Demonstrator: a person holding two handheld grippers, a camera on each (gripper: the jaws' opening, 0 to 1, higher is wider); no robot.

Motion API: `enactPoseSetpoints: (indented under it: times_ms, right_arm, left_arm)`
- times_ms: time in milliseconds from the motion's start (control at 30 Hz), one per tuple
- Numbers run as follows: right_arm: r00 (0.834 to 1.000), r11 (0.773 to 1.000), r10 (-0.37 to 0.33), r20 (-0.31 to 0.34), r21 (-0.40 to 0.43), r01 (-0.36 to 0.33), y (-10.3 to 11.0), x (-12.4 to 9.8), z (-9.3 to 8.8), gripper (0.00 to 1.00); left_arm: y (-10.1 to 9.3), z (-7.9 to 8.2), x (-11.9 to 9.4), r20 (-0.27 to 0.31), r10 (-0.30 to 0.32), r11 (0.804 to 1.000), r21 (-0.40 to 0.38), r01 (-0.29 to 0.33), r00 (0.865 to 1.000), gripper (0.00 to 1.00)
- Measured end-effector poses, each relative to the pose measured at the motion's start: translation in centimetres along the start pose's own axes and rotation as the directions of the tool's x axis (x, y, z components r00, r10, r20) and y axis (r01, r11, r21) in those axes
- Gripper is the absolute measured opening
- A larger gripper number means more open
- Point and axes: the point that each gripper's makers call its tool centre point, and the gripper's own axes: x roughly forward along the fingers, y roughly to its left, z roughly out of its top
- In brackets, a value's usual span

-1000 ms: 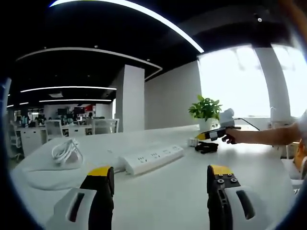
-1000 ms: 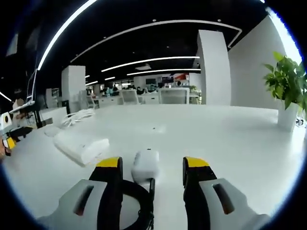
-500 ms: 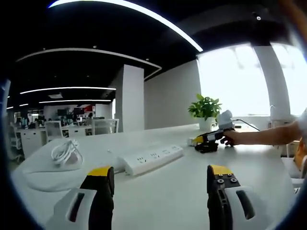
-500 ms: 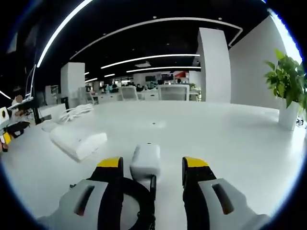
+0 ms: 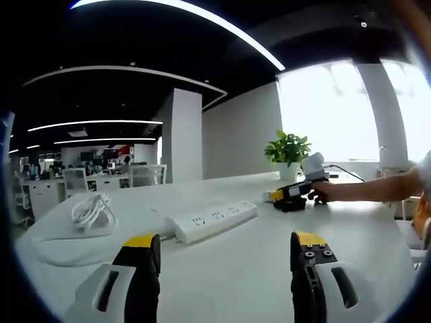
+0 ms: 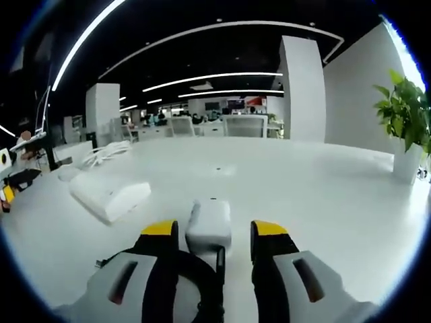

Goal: Straighten the power strip on the desk, plug the charger into it

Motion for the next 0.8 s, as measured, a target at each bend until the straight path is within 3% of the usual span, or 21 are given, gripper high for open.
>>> enactPoseSetpoints:
  times_ms: [800]
  right_arm:
    - [1.0, 1.0, -0.005, -0.017, -0.009, 0.005, -0.03, 0.2, -0.29, 0.34]
  left_arm:
    - [-0.01, -0.31, -0.12, -0.005, 0.0, 1.0, -0.002, 0.0, 1.0, 0.81]
